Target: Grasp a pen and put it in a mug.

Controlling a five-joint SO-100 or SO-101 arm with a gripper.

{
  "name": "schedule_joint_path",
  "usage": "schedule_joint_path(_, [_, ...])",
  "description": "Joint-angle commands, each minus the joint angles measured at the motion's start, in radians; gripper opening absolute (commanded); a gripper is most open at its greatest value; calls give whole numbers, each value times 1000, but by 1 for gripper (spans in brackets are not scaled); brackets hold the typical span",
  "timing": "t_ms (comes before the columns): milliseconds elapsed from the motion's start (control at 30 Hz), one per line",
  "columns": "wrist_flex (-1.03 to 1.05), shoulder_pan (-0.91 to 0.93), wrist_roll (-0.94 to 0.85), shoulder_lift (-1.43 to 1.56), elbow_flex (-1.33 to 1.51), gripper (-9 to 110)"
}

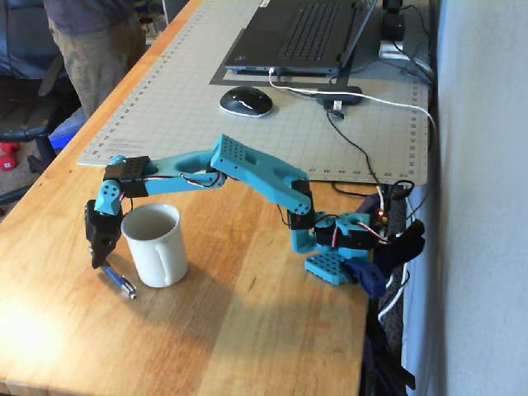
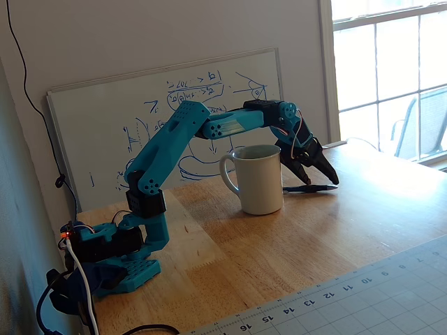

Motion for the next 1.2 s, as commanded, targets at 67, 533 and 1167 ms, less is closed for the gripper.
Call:
schedule_joint_path(67, [-2, -8, 69, 153, -9, 30])
schedule_joint_path(533, [-2, -3, 135, 64, -8, 30])
schedule_joint_path(1167, [-3, 8, 175, -23, -8, 30])
